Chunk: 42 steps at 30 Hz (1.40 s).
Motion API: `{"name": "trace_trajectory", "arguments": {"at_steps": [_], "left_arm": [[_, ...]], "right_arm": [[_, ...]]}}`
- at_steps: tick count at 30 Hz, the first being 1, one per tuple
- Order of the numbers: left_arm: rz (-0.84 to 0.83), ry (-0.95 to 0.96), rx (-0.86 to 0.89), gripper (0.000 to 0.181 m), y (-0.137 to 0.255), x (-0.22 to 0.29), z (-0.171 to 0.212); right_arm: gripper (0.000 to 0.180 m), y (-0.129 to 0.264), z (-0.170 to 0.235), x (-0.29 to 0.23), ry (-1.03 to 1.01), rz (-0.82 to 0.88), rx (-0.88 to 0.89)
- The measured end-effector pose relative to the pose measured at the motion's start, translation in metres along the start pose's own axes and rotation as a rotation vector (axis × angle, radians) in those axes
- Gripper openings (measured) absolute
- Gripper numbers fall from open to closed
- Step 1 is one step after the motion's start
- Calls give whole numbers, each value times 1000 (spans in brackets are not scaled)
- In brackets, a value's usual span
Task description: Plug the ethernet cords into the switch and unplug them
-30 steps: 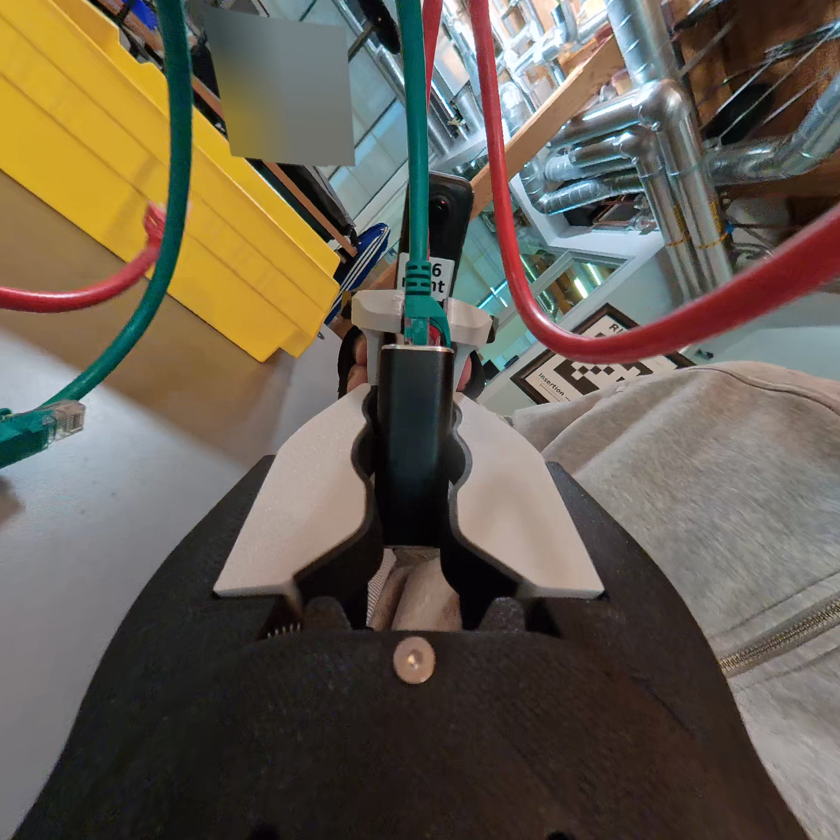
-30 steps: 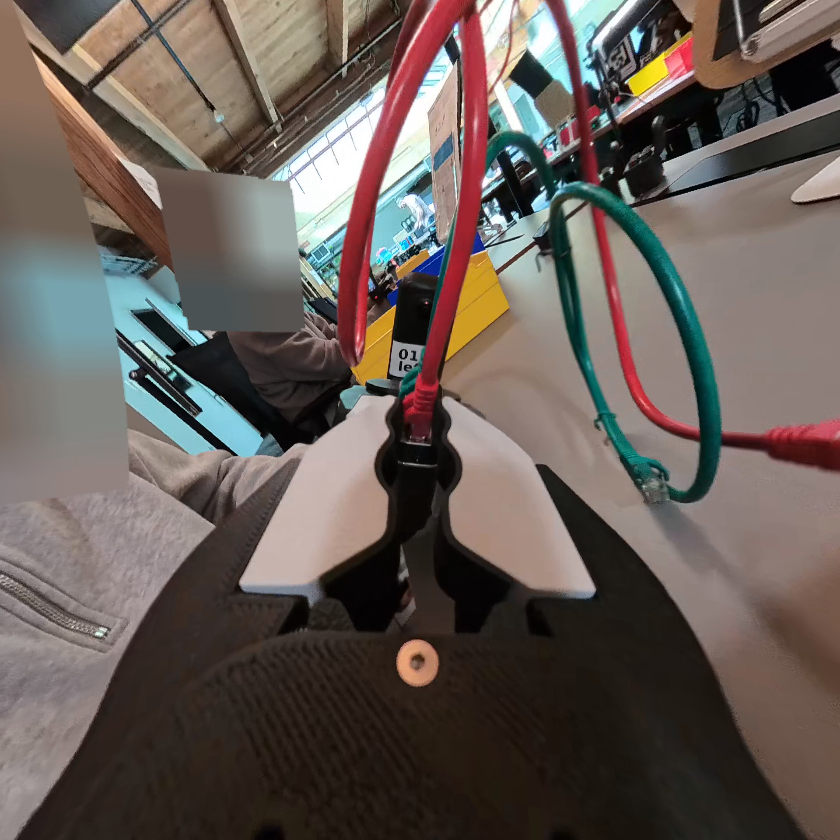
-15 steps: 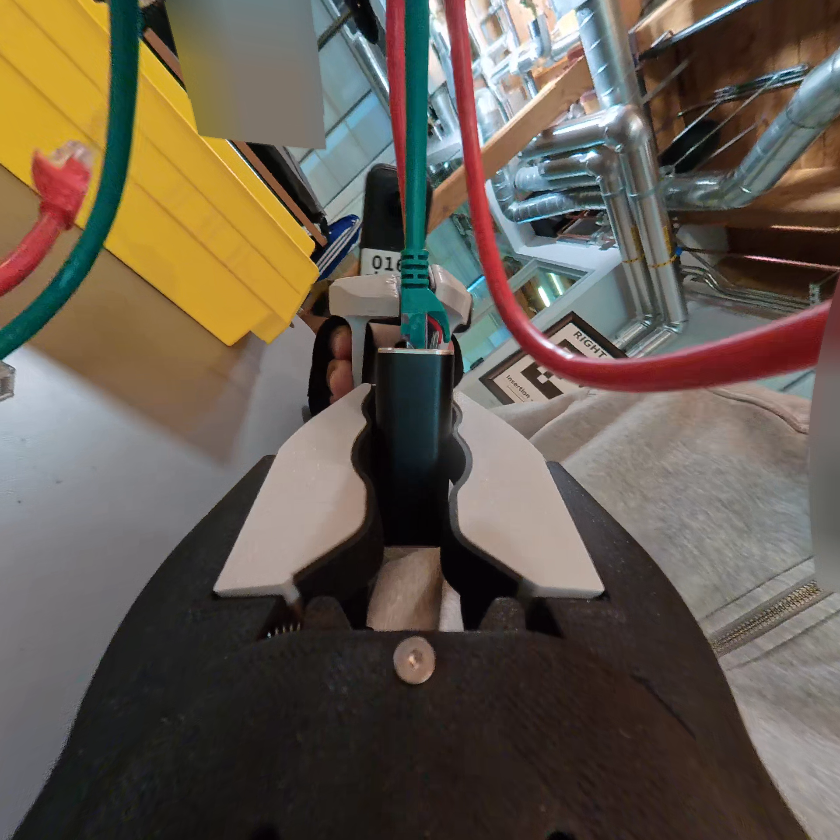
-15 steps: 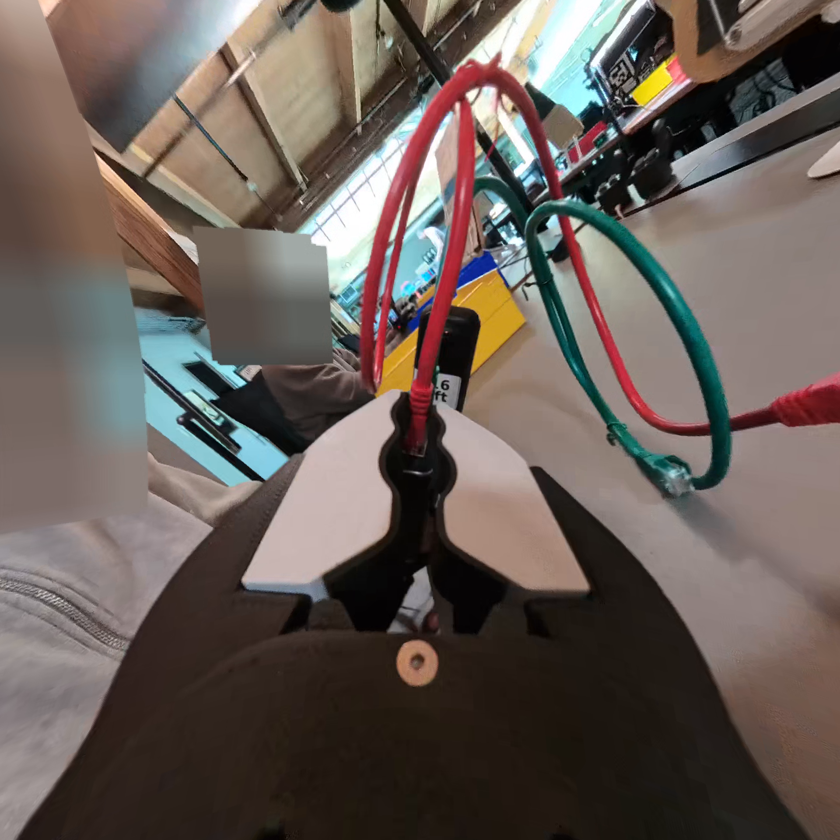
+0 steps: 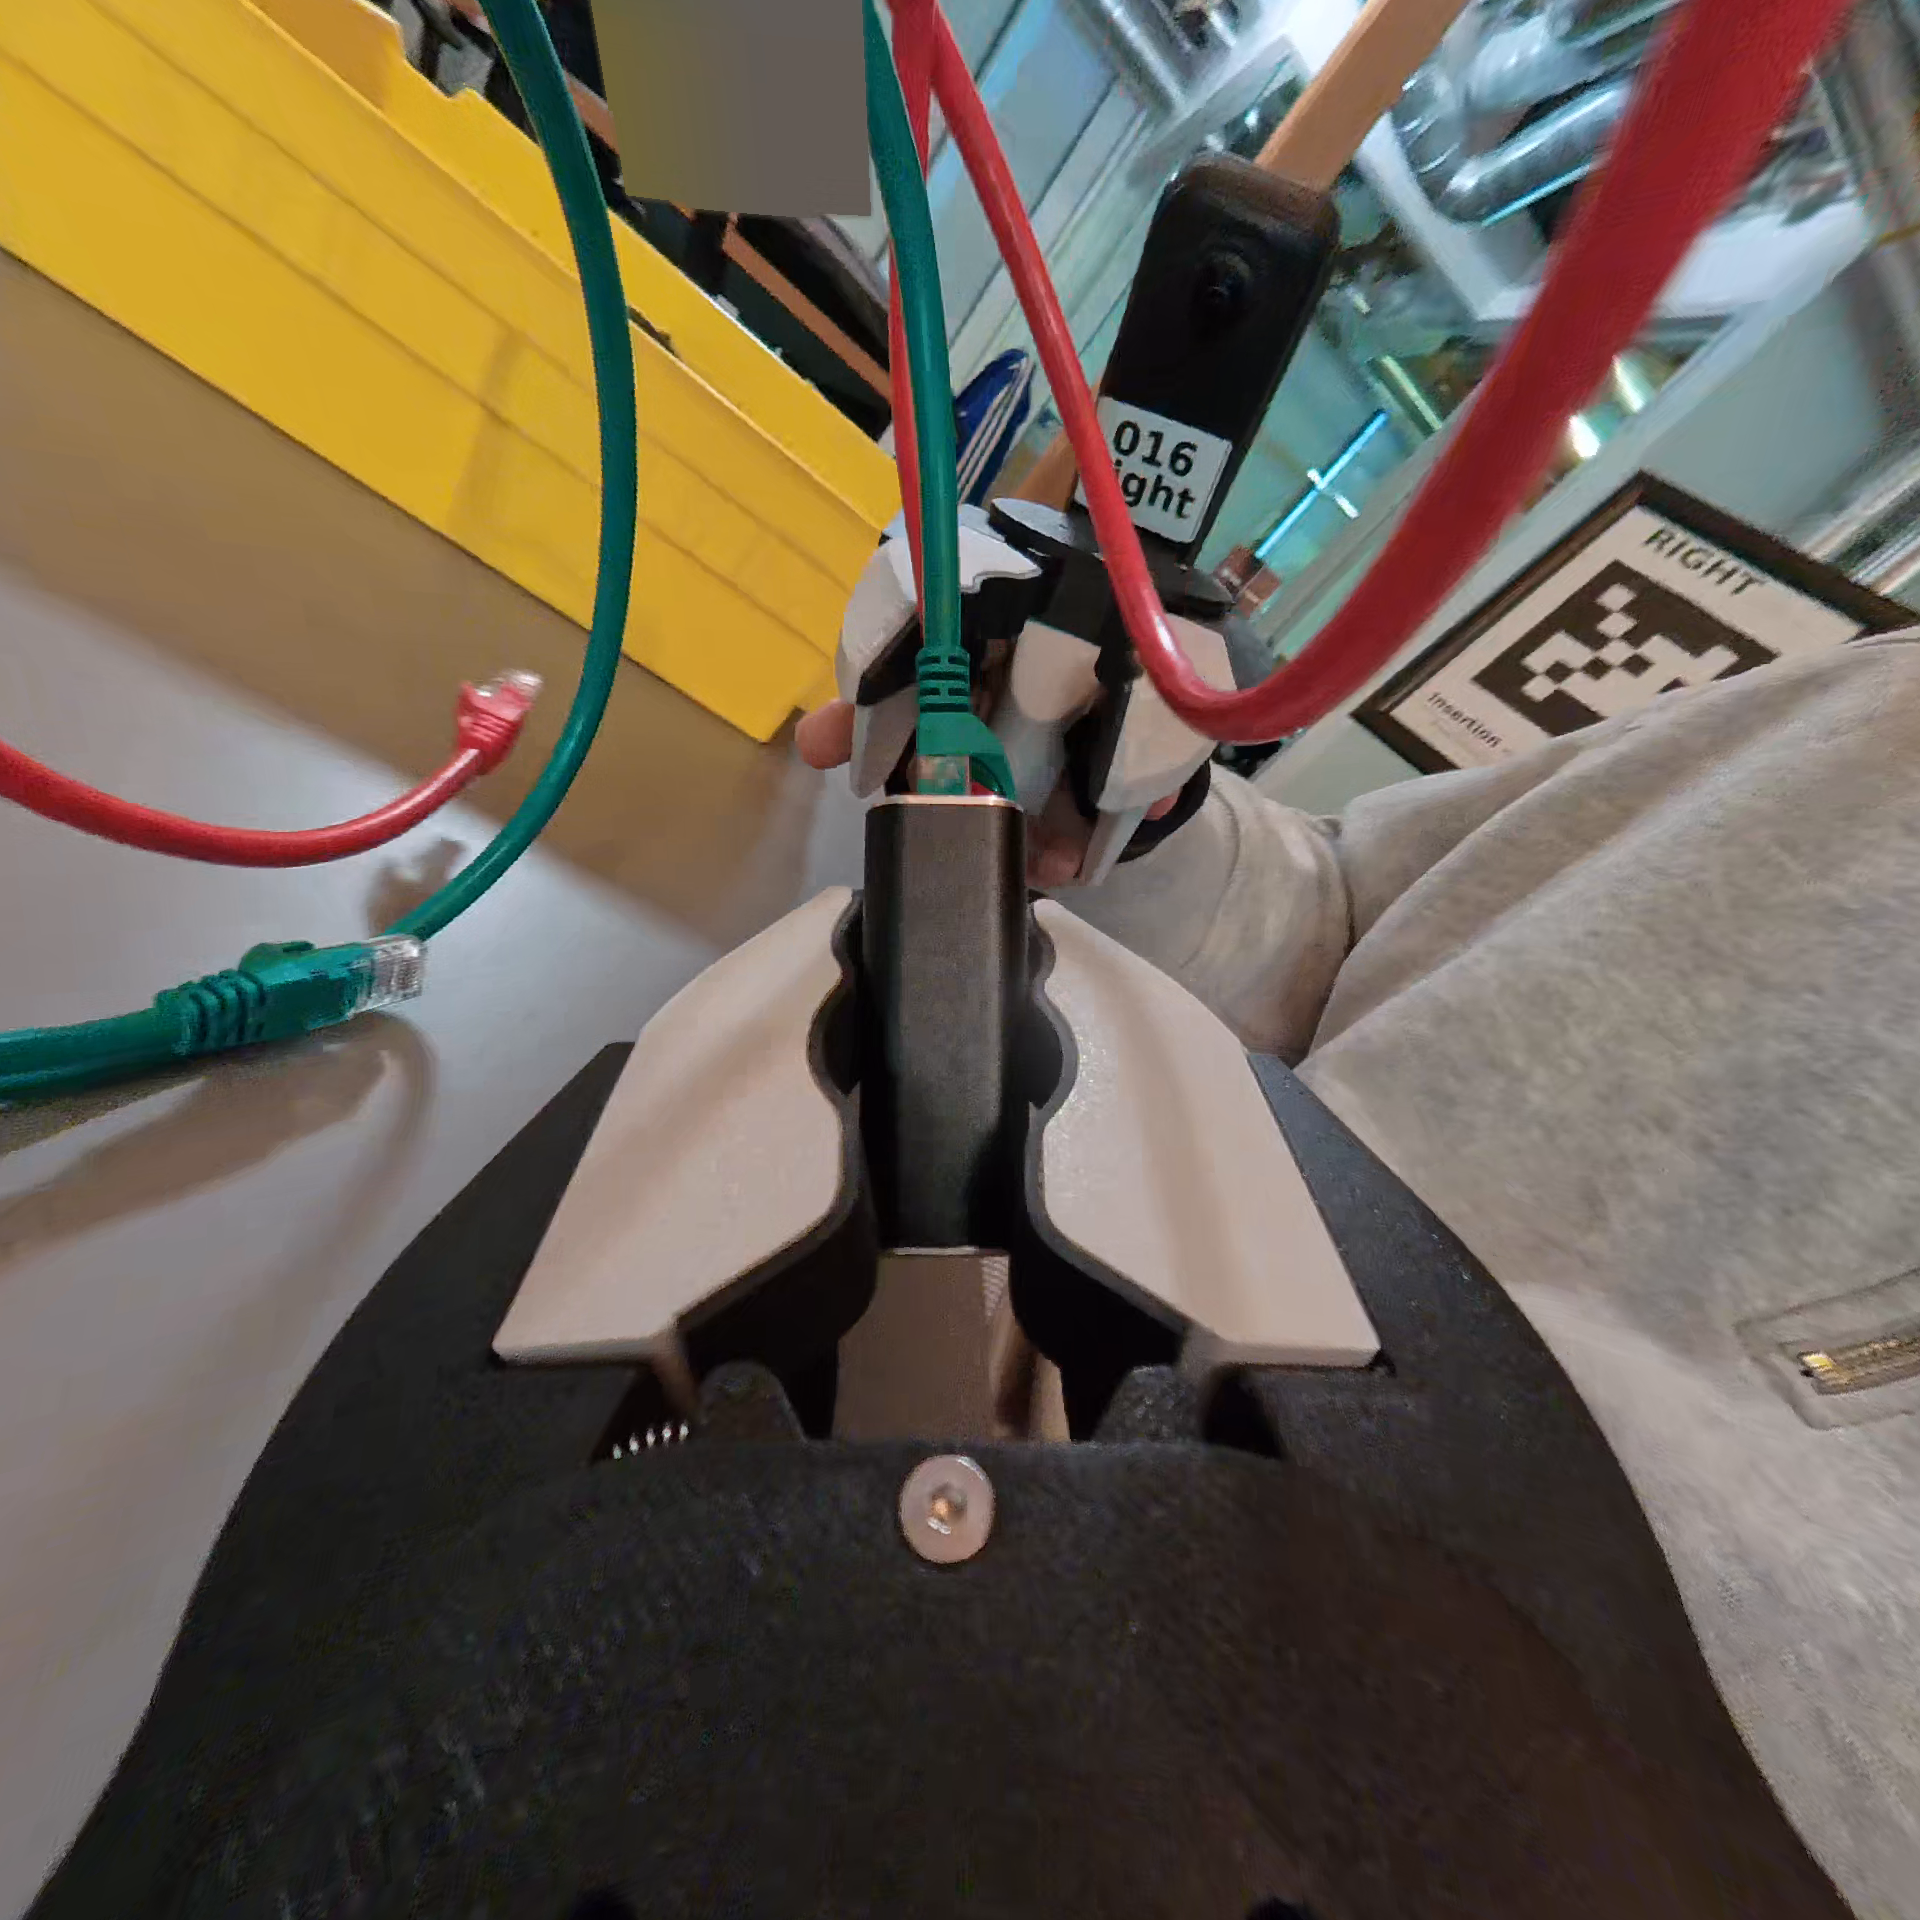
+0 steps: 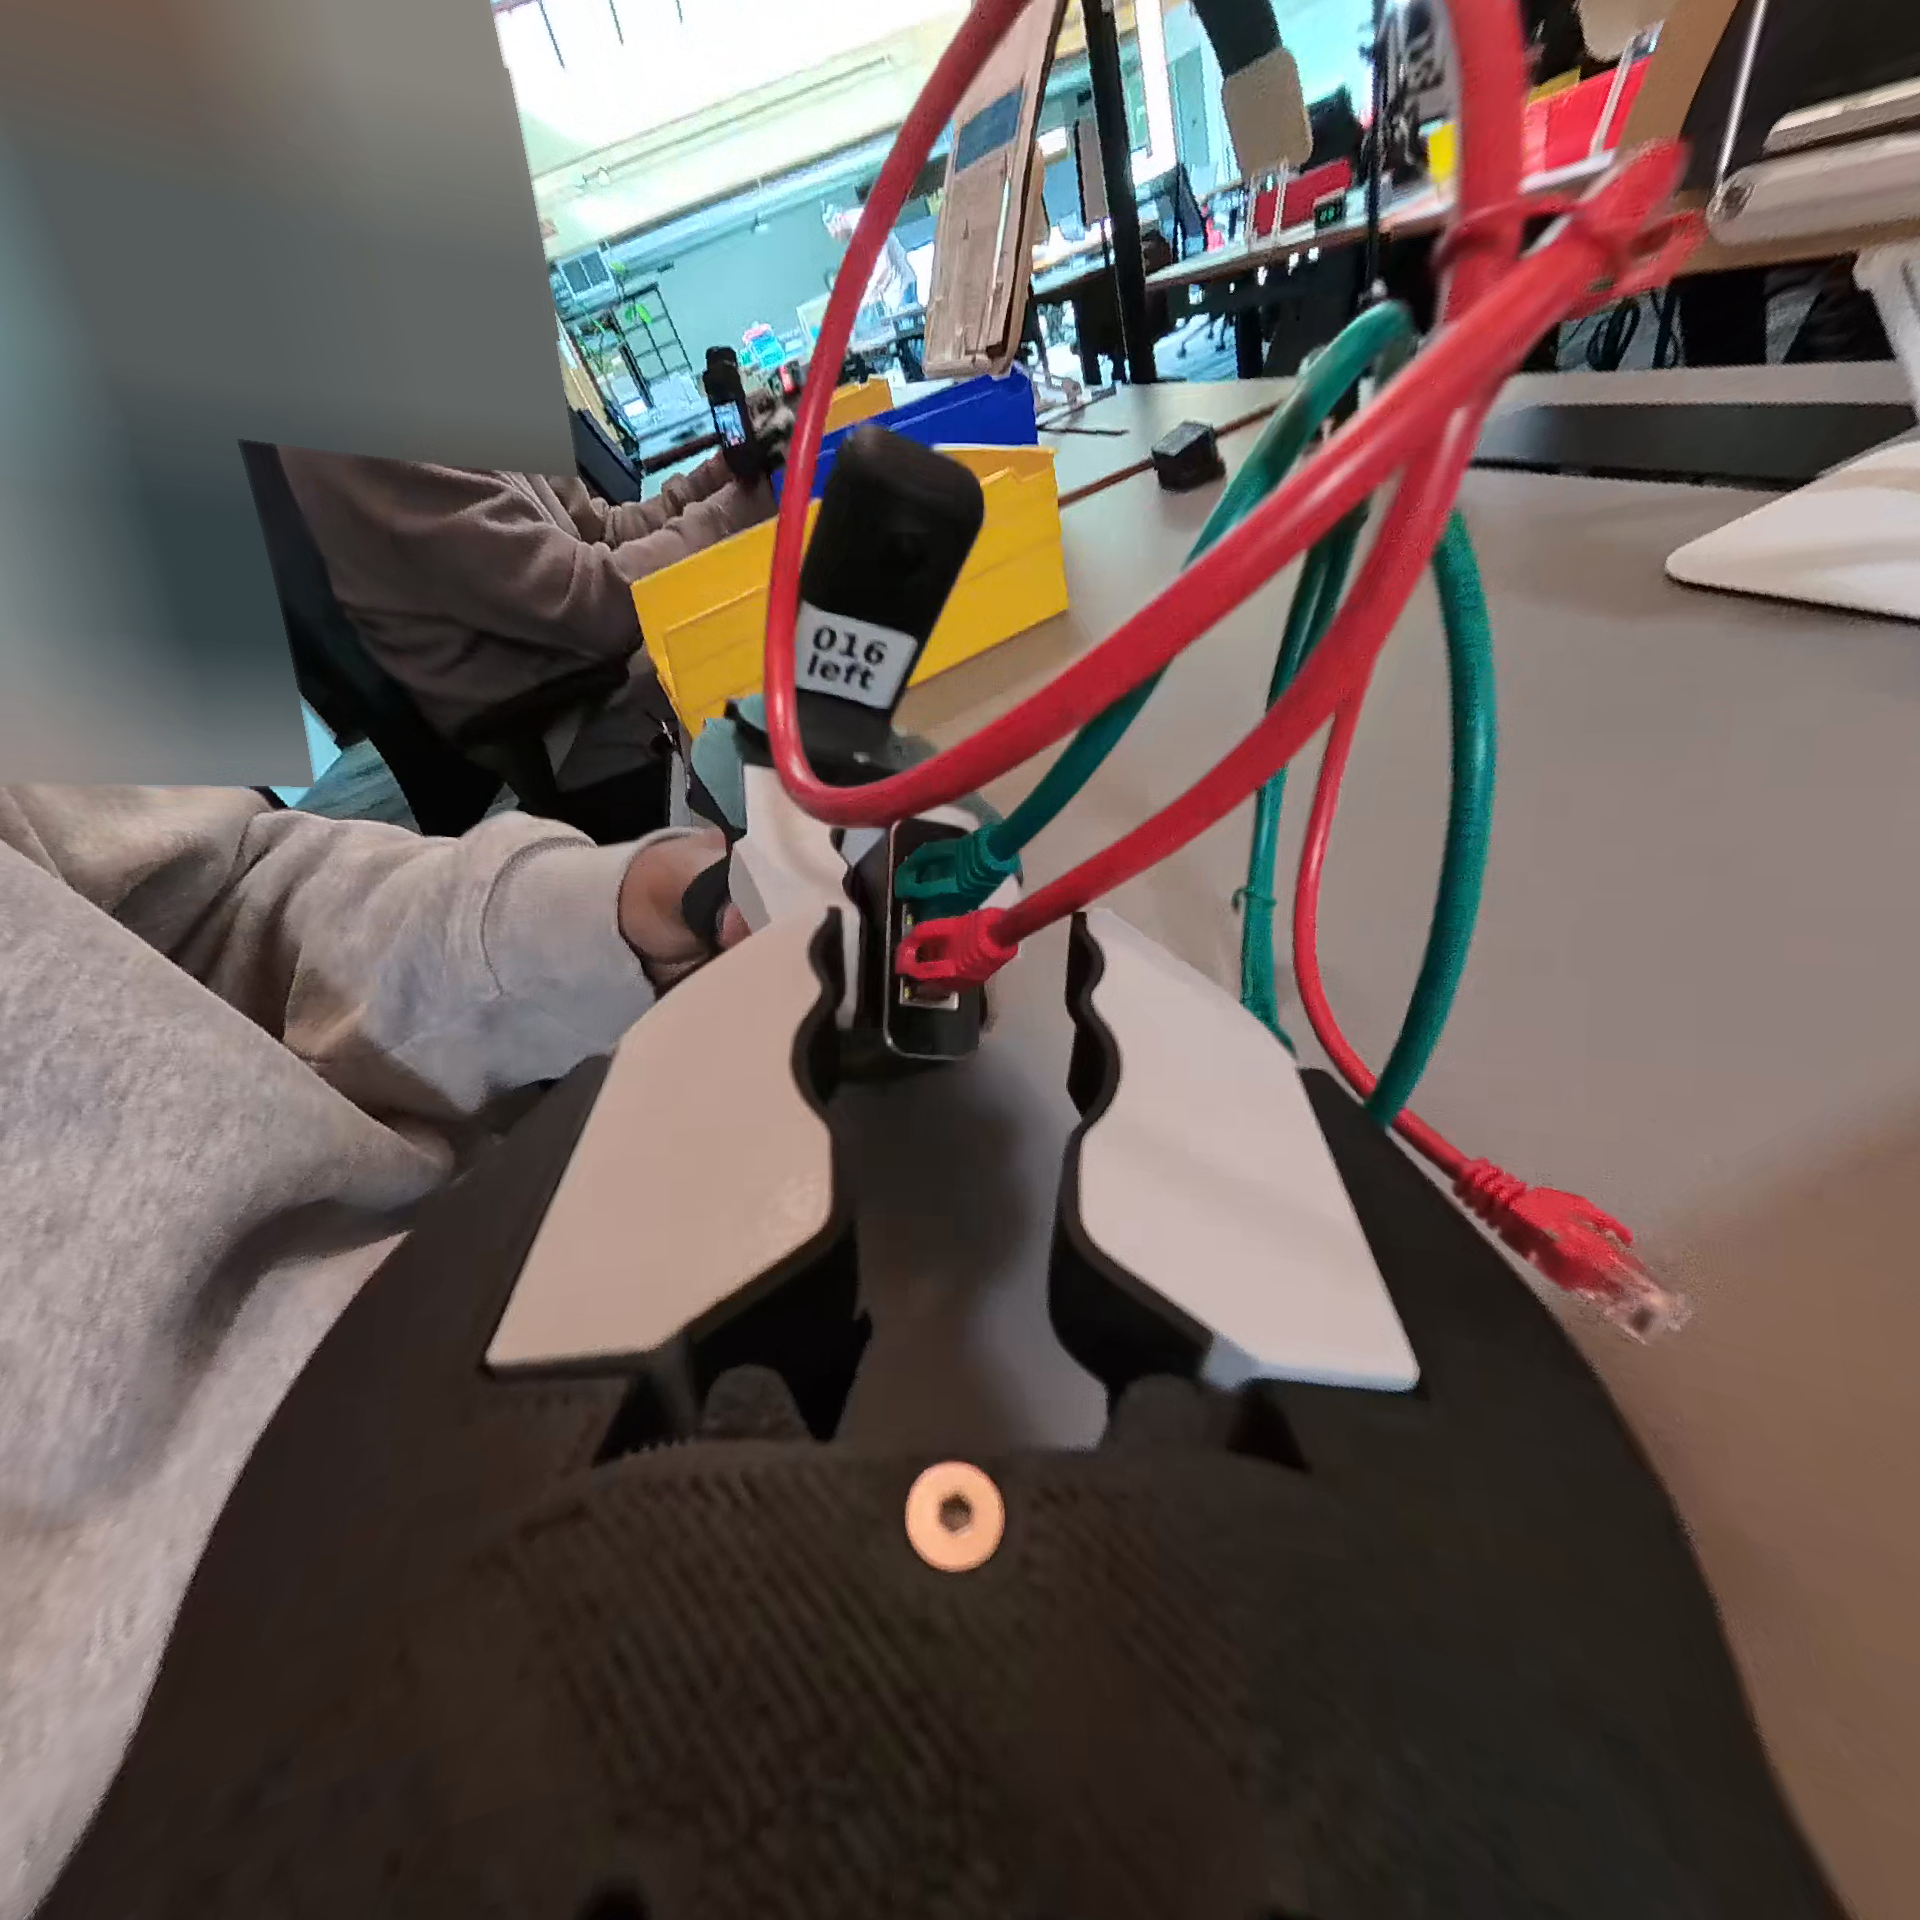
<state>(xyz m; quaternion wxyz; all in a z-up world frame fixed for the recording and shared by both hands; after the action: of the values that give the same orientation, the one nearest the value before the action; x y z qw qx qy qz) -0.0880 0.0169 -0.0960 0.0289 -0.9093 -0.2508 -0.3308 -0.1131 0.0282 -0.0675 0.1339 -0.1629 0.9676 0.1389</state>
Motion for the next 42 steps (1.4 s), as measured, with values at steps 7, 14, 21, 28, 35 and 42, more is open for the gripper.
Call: {"name": "trace_trajectory", "arguments": {"at_steps": [7,14,21,28,35,42], "left_arm": [[-44,-56,-84,26,1,-4,8],[-33,-59,-134,26,-6,-2,16],[-10,-67,-120,26,-7,3,13],[14,-71,-71,27,-3,9,5],[92,-26,-12,27,-5,20,-3],[174,88,101,28,-13,24,-11]], "right_arm": [[27,-7,17,2,-20,-2,-106],[25,-12,30,-2,-29,-41,-188],[18,-10,29,-9,0,-74,-211],[14,-10,18,-13,0,-43,-144],[13,-5,2,-16,-106,-104,-23],[12,1,-12,-11,-308,-190,121]]}}
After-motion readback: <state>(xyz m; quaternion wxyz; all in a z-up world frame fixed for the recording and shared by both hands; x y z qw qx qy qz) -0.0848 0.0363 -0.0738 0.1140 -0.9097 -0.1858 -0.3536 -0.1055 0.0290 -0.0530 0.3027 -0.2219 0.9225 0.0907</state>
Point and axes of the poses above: each gripper's, where its closed fingertips meet, y back along the fingers, z out of its underside, x = y × z across the jaws, the point moved 1 cm from there along y, back along the fingers, and after that the axes turned 6 degrees about -x, right-handed, at the moved point
